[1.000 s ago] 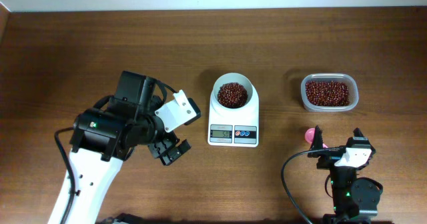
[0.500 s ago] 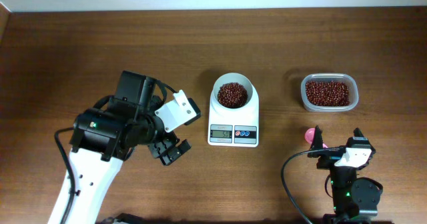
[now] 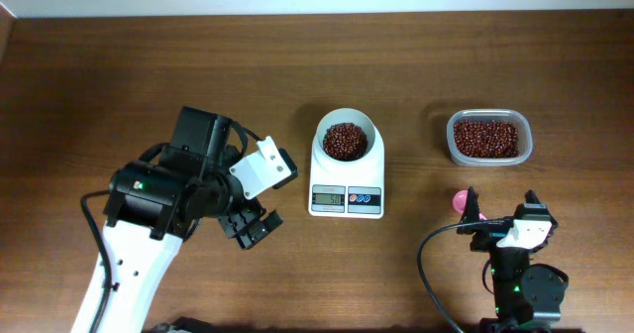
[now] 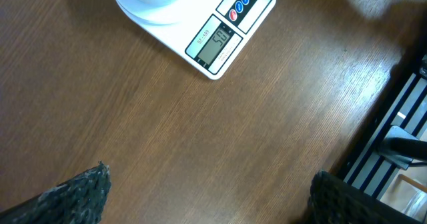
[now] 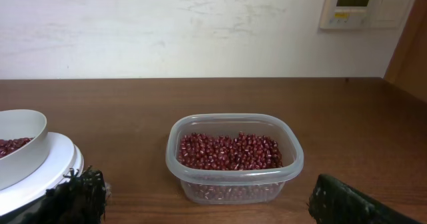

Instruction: Scoop and weigh 50g on scale

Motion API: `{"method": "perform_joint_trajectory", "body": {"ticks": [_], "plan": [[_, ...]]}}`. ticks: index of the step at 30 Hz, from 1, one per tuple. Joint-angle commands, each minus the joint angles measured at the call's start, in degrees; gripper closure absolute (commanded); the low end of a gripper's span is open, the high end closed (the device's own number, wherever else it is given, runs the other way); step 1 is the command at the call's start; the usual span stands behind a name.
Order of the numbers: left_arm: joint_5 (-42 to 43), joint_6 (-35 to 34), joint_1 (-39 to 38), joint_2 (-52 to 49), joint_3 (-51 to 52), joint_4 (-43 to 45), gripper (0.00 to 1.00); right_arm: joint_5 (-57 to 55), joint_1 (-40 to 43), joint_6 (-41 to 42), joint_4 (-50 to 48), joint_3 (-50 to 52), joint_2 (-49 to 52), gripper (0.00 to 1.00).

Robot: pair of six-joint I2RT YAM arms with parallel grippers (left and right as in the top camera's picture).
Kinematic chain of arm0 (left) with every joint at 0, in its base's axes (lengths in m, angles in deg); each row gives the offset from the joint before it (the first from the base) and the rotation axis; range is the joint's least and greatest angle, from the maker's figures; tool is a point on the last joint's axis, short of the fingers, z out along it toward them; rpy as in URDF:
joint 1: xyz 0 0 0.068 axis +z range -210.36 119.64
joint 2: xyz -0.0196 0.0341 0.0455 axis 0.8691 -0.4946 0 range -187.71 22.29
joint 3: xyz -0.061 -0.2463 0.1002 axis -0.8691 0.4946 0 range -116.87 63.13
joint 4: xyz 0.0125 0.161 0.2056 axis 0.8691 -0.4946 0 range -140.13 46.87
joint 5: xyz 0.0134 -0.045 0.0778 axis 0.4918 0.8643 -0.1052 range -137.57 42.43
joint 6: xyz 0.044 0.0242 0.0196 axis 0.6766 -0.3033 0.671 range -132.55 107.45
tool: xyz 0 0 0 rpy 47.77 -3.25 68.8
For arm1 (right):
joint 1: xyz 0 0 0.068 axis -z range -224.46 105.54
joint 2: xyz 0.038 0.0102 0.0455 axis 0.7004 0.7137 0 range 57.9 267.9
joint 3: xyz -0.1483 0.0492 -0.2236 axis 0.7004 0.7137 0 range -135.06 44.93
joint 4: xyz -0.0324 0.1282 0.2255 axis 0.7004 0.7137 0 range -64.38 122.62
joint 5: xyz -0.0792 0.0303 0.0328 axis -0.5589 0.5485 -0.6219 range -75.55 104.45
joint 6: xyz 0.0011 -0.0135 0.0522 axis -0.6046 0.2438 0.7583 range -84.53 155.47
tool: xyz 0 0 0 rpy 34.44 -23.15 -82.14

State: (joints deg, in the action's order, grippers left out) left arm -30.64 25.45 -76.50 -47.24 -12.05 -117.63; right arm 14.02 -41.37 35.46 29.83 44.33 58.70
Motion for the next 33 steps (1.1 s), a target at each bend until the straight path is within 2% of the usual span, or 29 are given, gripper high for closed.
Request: {"method": "perform_joint_trajectory", "body": {"ticks": [1, 15, 20, 23, 28, 33], "plan": [[-0.17, 0.87, 0.28, 0.13, 0.15, -0.02, 0.01, 0.13, -0.46, 0.44, 0.46, 0.28, -0.61, 0.01], [6.25, 0.59, 0.28, 0.13, 0.15, 12.44, 0.01, 0.13, -0.46, 0.44, 0.46, 0.28, -0.59, 0.01], [2.45, -8.94, 0.85, 0.61, 0.11, 18.18, 0.01, 0.13, -0.46, 0.44, 0.46, 0.28, -0.59, 0.01], [1.22, -11.74, 4.13, 2.67, 0.09, 19.02, 0.01, 0.13, -0.46, 0.44, 0.46, 0.28, -0.59, 0.01], [1.29, -18.69, 14.21, 9.14, 0.09, 19.65, 0.01, 0.13, -0.46, 0.44, 0.46, 0.28, -0.59, 0.01], [1.27, -19.89, 18.32, 17.59, 0.09, 19.76, 0.01, 0.13, -0.46, 0.44, 0.46, 0.28, -0.59, 0.01]]}}
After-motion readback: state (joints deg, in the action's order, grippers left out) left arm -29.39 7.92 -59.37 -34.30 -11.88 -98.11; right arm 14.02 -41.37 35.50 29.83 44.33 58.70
